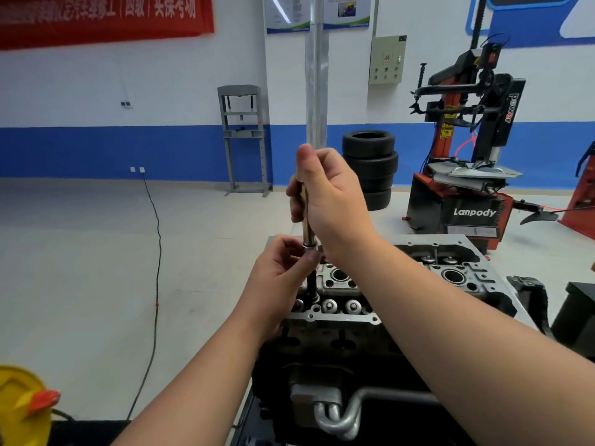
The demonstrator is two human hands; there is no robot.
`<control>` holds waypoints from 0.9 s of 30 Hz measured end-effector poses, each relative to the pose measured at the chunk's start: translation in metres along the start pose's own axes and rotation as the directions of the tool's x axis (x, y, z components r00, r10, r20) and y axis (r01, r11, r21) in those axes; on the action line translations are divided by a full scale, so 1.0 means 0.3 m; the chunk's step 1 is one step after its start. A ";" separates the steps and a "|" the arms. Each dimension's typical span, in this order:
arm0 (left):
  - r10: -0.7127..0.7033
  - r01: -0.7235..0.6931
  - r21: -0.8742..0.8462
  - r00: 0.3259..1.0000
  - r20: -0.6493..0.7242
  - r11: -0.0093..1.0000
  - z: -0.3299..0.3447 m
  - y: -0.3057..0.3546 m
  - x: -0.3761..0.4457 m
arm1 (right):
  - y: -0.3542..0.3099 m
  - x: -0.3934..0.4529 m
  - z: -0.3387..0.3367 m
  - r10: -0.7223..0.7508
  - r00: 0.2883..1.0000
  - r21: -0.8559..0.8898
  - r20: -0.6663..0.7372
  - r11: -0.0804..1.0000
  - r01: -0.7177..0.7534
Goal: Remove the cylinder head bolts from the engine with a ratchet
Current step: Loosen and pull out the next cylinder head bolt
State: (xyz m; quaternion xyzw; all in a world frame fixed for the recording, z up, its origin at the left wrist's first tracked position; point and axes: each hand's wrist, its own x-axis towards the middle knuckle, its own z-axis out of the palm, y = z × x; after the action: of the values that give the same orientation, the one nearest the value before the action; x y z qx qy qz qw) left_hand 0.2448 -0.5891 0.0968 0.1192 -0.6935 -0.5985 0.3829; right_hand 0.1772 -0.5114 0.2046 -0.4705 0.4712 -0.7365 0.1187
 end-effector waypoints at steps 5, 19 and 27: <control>-0.054 0.053 0.009 0.994 0.092 0.999 -0.008 0.010 -0.007 | 0.006 0.012 0.000 0.104 0.993 0.115 0.058 0.987 -0.110; -0.060 0.062 -0.011 0.994 0.096 0.998 -0.010 0.018 -0.005 | 0.007 0.024 0.006 0.156 0.984 0.104 0.089 0.981 -0.165; -0.075 0.087 -0.058 0.981 0.180 0.995 -0.021 0.019 -0.010 | 0.007 0.023 0.007 0.201 0.976 0.118 0.079 0.971 -0.209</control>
State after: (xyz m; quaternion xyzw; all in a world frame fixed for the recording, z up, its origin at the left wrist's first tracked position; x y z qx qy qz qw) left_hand 0.2528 -0.5906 0.1009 0.0808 -0.6995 -0.6442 0.2986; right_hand 0.1747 -0.5181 0.2070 -0.4353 0.4660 -0.7322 0.2393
